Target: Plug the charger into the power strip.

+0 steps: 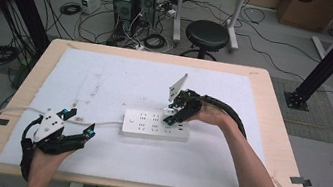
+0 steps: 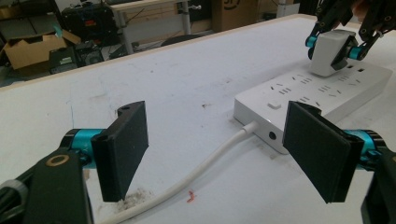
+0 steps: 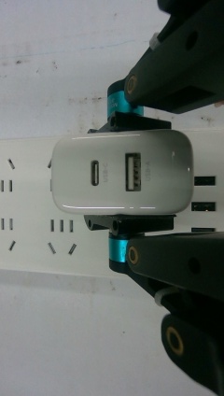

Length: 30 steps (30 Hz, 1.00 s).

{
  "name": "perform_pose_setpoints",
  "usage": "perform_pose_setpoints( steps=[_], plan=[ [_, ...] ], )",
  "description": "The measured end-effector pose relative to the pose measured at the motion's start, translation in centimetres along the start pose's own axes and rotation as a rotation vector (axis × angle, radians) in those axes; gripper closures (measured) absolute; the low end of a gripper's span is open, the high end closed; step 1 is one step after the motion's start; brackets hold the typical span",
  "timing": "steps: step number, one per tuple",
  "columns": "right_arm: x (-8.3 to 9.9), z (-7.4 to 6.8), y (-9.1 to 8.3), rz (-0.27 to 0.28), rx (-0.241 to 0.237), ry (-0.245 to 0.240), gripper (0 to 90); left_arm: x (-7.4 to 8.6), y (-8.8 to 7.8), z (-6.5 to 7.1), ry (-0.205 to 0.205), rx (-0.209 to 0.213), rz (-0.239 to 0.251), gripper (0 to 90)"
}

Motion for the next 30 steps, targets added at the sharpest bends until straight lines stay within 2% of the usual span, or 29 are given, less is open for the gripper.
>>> perform_pose_setpoints(
  steps=[2, 3, 4, 11, 15, 20, 25, 26, 30],
  plan=[
    [0.05, -0.04, -0.01, 0.007, 0.017, -0.008, 63.8, 0.18, -0.16, -0.03, -0.003, -0.005, -0.004, 22.5],
    [0.05, -0.04, -0.01, 0.007, 0.017, -0.008, 63.8, 0.18, -0.16, -0.03, -0.003, -0.005, -0.004, 22.5],
    [0.23, -0.06, -0.01, 0.023, 0.001, 0.020, 63.8, 0.26, -0.31, -0.02, -0.004, -0.006, -0.004, 22.5],
    [0.34, -0.10, 0.02, 0.042, 0.004, 0.024, 64.0, 0.86, -0.64, -0.17, -0.014, -0.015, -0.011, 22.5],
    [0.27, -0.36, 0.03, 0.042, 0.037, -0.011, 64.0, 1.09, -0.72, -0.25, -0.021, -0.022, -0.011, 22.5],
    [0.22, -0.57, 0.09, 0.035, 0.062, -0.025, 64.0, 1.04, -0.29, -0.16, -0.020, -0.013, -0.016, 22.5],
    [0.07, -0.48, 0.35, 0.036, 0.045, -0.017, 64.0, 0.60, 0.04, 0.00, -0.004, -0.007, -0.018, 22.5],
    [0.32, -0.32, 0.58, 0.060, 0.012, 0.019, 64.0, 0.58, 0.07, -0.02, -0.005, -0.009, -0.017, 22.5],
    [0.36, -0.33, 0.56, 0.060, 0.016, 0.017, 64.0, 0.70, -0.13, -0.06, -0.012, -0.010, -0.018, 22.5]
  ],
)
Point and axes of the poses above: each handheld gripper's, and its own axes: y roughly forward along the jaws, x roughly out of its underside, z roughly to its right, the point moved 9 cm from there along y, roughly forward along the jaws, and after that the axes turned 11 degrees about x, right-handed, at the moved point
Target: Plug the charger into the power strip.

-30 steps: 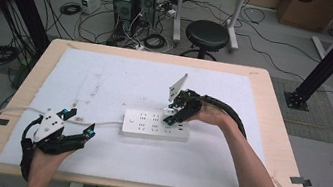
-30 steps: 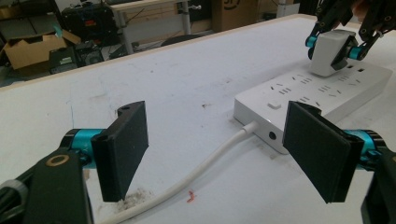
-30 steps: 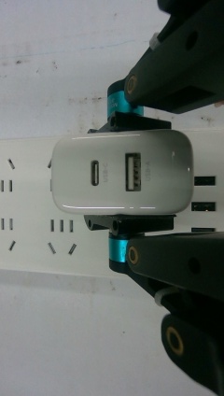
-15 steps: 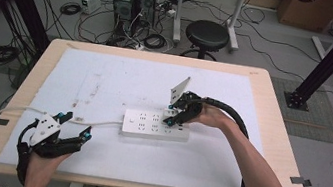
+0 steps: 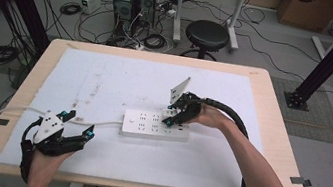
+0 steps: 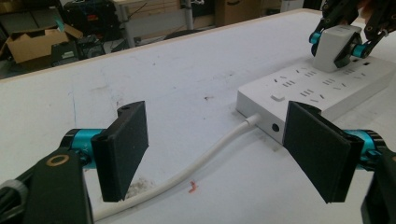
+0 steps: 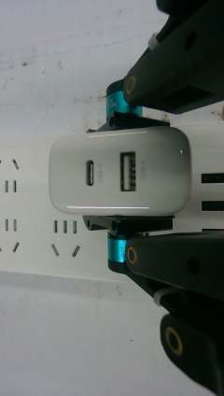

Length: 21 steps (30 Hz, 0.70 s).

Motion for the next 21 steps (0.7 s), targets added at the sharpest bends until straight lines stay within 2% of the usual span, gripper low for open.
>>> perform_pose_setpoints(
  steps=[4, 7, 14, 21],
  plan=[
    [-0.02, 0.01, 0.00, 0.006, 0.010, 0.003, 64.0, -0.01, -0.28, -0.21, -0.002, -0.006, -0.002, 22.5],
    [0.08, 0.00, 0.02, 0.035, 0.009, 0.019, 63.8, -0.33, -0.37, -0.13, 0.006, -0.007, 0.005, 22.5],
    [-0.01, -0.09, -0.04, 0.013, 0.015, 0.011, 63.5, -0.40, -0.42, -0.06, 0.005, -0.006, 0.011, 22.5],
    [-0.12, -0.09, -0.05, 0.007, 0.014, 0.016, 62.2, -0.29, -0.76, -0.75, -0.003, -0.013, 0.019, 22.5]
  ],
)
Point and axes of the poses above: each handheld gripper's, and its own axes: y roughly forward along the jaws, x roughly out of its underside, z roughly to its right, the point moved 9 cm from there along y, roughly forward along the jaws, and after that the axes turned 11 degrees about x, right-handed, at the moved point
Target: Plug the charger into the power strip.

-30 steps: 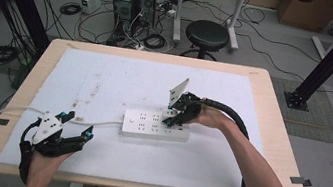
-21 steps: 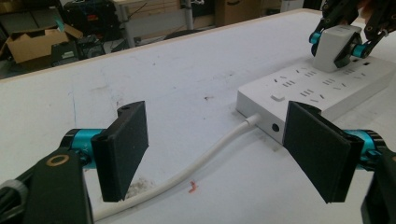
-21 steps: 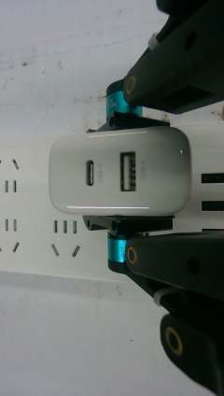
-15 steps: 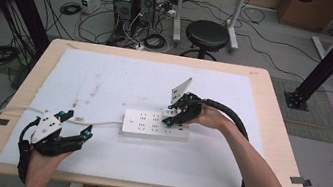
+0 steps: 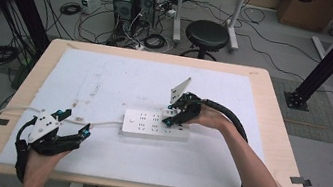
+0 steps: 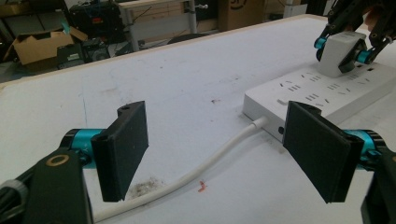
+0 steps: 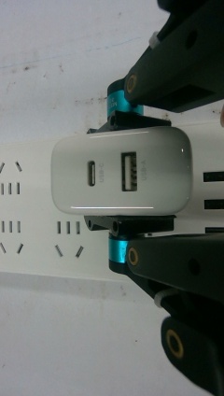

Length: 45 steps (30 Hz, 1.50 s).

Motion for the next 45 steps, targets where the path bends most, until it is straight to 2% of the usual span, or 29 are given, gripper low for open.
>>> perform_pose_setpoints(
  steps=[1, 2, 5, 8, 9, 10, 11, 12, 13, 14, 18, 21, 22, 24, 25, 26, 28, 31, 32, 33, 34, 35, 36, 37, 39, 41, 42, 43, 45],
  plan=[
    [0.0, 0.0, 0.0, 0.000, 0.000, 0.000, 62.2, 0.0, 0.0, 0.0, 0.000, 0.000, 0.000, 22.5],
    [-0.1, 0.1, -0.1, 0.003, -0.003, 0.016, 52.9, 0.0, 0.0, -0.1, -0.001, 0.000, 0.000, 22.5],
    [-0.1, 0.0, -0.1, 0.002, -0.004, 0.026, 50.5, 0.0, 0.1, -0.1, -0.003, 0.003, 0.002, 22.5],
    [0.0, 0.0, -0.1, -0.003, 0.006, 0.035, 39.2, -0.1, 0.2, -0.1, -0.001, 0.002, 0.006, 22.5],
    [0.0, 0.0, -0.1, -0.003, 0.006, 0.035, 39.2, -0.1, 0.2, -0.1, -0.001, 0.002, 0.006, 22.5],
    [0.0, -0.1, -0.2, -0.001, 0.010, 0.046, 32.7, -0.1, 0.2, -0.1, -0.002, 0.004, 0.005, 22.5],
    [0.0, -0.1, -0.2, -0.001, 0.010, 0.046, 32.7, -0.1, 0.2, -0.1, -0.002, 0.004, 0.005, 22.5],
    [0.0, -0.1, -0.5, 0.006, 0.025, 0.069, 32.7, -0.1, 0.2, -0.1, -0.002, 0.004, 0.005, 22.5],
    [0.0, -0.1, -0.5, 0.006, 0.025, 0.069, 27.4, -0.1, 0.3, 0.0, 0.001, 0.009, 0.007, 22.5],
    [-0.2, -0.3, -1.3, 0.039, 0.066, 0.101, 20.7, -0.1, 0.3, 0.0, 0.001, 0.009, 0.005, 22.5],
    [-0.2, -0.5, -2.1, 0.060, 0.118, 0.137, 20.7, -0.1, 0.3, 0.0, 0.005, 0.011, 0.004, 22.5],
    [0.2, -0.5, -3.1, 0.092, 0.161, 0.210, 20.7, -0.2, 0.4, 0.0, -0.001, 0.009, 0.007, 22.5],
    [0.2, -0.5, -3.1, 0.092, 0.161, 0.210, 20.7, -0.2, 0.4, 0.0, -0.001, 0.009, 0.007, 22.5],
    [0.8, -0.3, -4.5, 0.143, 0.220, 0.285, 20.7, -0.2, 0.5, -0.1, 0.000, 0.011, 0.005, 22.5],
    [0.8, -0.3, -4.5, 0.143, 0.220, 0.285, 20.7, -0.2, 0.5, -0.1, 0.000, 0.011, 0.005, 22.5],
    [1.7, -0.2, -5.8, 0.170, 0.299, 0.339, 20.7, -0.2, 0.6, 0.0, 0.000, 0.016, 0.004, 22.5],
    [2.3, -0.3, -6.5, 0.190, 0.345, 0.368, 20.7, -0.2, 0.7, -0.1, 0.001, 0.016, 0.003, 22.5],
    [2.6, -0.4, -6.9, 0.200, 0.359, 0.387, 20.7, -0.2, 0.8, 0.0, -0.003, 0.017, 0.005, 22.5],
    [3.2, -0.6, -7.7, 0.233, 0.394, 0.416, 20.7, -0.3, 1.0, 0.0, -0.002, 0.020, 0.004, 22.5],
    [3.2, -0.6, -7.7, 0.233, 0.394, 0.416, 20.7, -0.3, 1.0, 0.0, -0.002, 0.020, 0.004, 22.5],
    [3.9, -0.9, -8.4, 0.256, 0.417, 0.472, 20.7, -0.3, 1.0, 0.0, -0.002, 0.020, 0.004, 22.5],
    [3.9, -0.9, -8.4, 0.256, 0.417, 0.472, 20.7, -0.3, 1.0, 0.0, -0.002, 0.020, 0.004, 22.5],
    [5.3, -1.4, -9.5, 0.280, 0.474, 0.537, 20.7, -0.4, 1.5, 0.2, 0.002, 0.034, 0.008, 22.5],
    [5.3, -1.4, -9.5, 0.280, 0.474, 0.537, 20.7, -0.4, 1.5, 0.2, 0.002, 0.034, 0.008, 22.5],
    [6.1, -1.8, -10.0, 0.282, 0.532, 0.572, 20.7, -0.5, 1.7, 0.3, 0.003, 0.041, 0.006, 22.5],
    [6.1, -1.8, -10.0, 0.282, 0.532, 0.572, 20.7, -0.5, 1.8, 0.3, 0.004, 0.040, 0.009, 22.5],
    [6.4, -2.0, -10.1, 0.284, 0.541, 0.595, 20.7, -0.5, 1.8, 0.3, 0.004, 0.040, 0.009, 22.5],
    [7.2, -2.7, -10.6, 0.310, 0.590, 0.641, 20.7, -0.5, 2.0, 0.3, 0.006, 0.046, 0.005, 22.5],
    [7.5, -2.9, -10.7, 0.312, 0.603, 0.663, 20.7, -0.6, 2.1, 0.3, 0.002, 0.046, 0.013, 22.5]
  ],
)
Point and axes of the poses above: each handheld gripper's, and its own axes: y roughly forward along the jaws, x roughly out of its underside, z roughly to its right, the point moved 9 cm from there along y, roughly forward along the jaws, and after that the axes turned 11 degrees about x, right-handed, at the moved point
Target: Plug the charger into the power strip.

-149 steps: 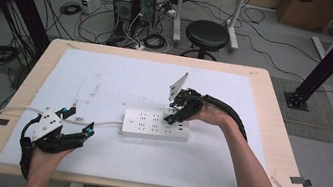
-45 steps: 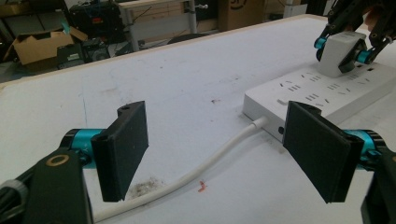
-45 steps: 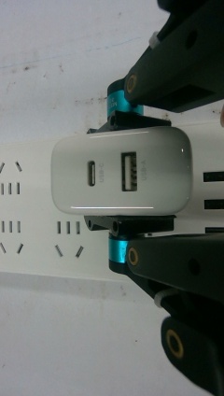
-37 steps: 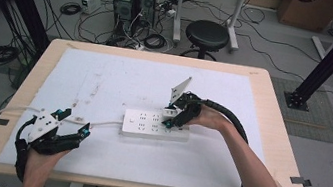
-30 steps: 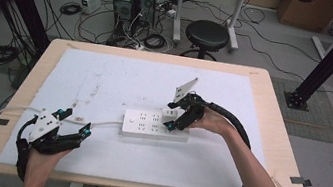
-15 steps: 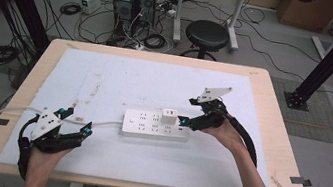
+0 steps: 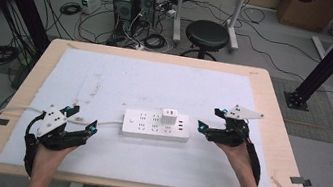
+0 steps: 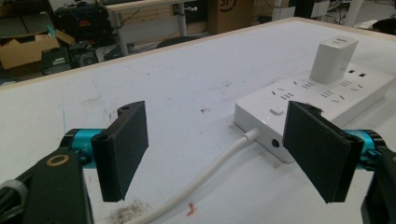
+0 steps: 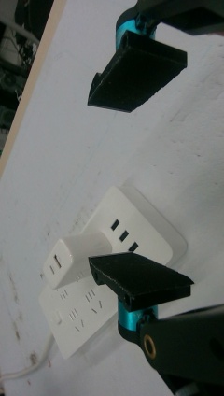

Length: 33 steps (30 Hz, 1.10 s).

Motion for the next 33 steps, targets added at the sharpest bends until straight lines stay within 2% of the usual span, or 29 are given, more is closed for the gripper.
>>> perform_pose_setpoints(
  steps=[2, 3, 5, 7, 8, 10, 12, 18, 23, 26, 33],
  plan=[
    [0.5, 0.3, -0.5, 0.012, 0.029, 0.026, 20.7, 0.0, 0.0, -0.1, 0.002, 0.001, -0.003, 22.5],
    [0.5, 0.3, -0.5, 0.012, 0.029, 0.026, 20.7, 0.0, 0.0, -0.1, 0.002, 0.001, -0.003, 22.5],
    [1.3, 0.7, -1.1, 0.012, 0.079, 0.049, 20.7, 0.1, 0.1, -0.2, 0.001, -0.001, -0.004, 22.5],
    [1.6, 0.8, -1.3, 0.009, 0.087, 0.062, 20.7, 0.2, 0.0, -0.3, 0.000, -0.002, -0.005, 22.5],
    [2.3, 1.0, -2.2, 0.011, 0.132, 0.099, 20.7, 0.3, 0.1, -0.4, -0.003, -0.004, -0.008, 22.5],
    [2.5, 1.1, -2.5, 0.020, 0.142, 0.103, 20.7, 0.3, 0.1, -0.5, -0.003, -0.004, -0.009, 22.5],
    [3.1, 1.5, -3.4, 0.022, 0.171, 0.136, 20.7, 0.4, 0.1, -0.6, -0.007, -0.009, -0.007, 22.5],
    [4.4, 2.2, -4.4, 0.017, 0.191, 0.192, 20.7, 0.5, -0.1, -0.8, -0.012, -0.012, -0.009, 22.5],
    [4.5, 2.3, -4.5, 0.017, 0.193, 0.195, 20.7, 0.5, -0.2, -0.8, -0.012, -0.017, -0.009, 22.5],
    [5.2, 2.6, -4.8, 0.002, 0.188, 0.218, 20.7, 0.5, -0.1, -0.6, -0.011, -0.014, -0.008, 22.5],
    [5.5, 2.8, -5.0, 0.006, 0.190, 0.219, 20.7, 0.4, 0.0, -0.6, -0.011, -0.010, -0.010, 22.5]
  ],
)
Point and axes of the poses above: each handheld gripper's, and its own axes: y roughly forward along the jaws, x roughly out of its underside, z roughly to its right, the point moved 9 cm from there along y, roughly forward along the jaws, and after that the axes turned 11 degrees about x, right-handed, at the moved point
